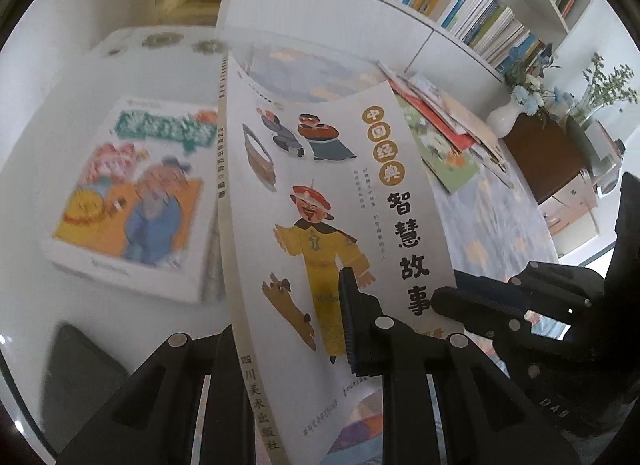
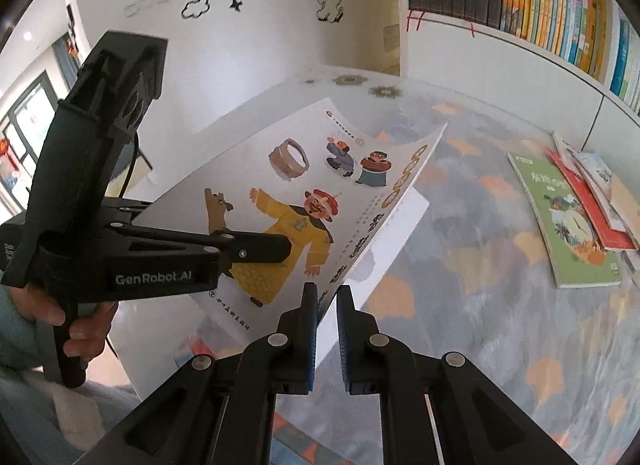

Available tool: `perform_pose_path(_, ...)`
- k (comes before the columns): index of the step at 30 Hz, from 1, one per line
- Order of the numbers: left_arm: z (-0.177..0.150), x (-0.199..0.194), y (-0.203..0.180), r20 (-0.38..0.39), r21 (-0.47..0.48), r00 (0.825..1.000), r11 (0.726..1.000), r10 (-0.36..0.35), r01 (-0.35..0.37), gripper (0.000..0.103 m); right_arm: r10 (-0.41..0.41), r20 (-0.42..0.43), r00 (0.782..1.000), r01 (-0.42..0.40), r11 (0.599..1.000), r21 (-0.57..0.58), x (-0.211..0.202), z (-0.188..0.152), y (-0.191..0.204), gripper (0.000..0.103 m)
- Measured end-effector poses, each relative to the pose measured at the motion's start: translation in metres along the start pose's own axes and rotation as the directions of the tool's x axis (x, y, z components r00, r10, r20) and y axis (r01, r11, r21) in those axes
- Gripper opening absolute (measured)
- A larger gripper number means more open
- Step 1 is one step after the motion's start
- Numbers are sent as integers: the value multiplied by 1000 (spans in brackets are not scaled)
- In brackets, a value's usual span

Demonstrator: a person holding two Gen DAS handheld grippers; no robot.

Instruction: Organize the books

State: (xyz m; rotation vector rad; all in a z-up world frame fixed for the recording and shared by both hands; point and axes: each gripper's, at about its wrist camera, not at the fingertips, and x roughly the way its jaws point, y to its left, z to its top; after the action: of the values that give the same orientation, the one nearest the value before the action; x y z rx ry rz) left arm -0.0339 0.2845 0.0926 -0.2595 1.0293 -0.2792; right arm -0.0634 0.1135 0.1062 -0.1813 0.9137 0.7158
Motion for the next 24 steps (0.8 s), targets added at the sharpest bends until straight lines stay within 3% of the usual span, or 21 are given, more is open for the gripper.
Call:
perform_pose_path(6, 28, -20, 32, 42, 18, 999, 999, 35, -36, 17, -2, 35, 999, 3, 1000, -20, 14, 33, 22, 9)
perform_pose_path(12, 46, -23, 89, 20, -15, 995, 995, 97, -96, 17, 99, 1, 995, -99, 995, 25, 55, 59, 38, 10)
perform_pose_path(16, 59, -17, 122, 35, -83, 992, 989, 122, -119, 17, 204, -33, 978, -197, 969, 149, 93, 77, 38, 10)
perform_pose_path(24, 68, 4, 150, -9, -96, 991, 987, 131, -131, 17, 179, -39, 983, -169, 966, 196, 114, 93, 42, 10)
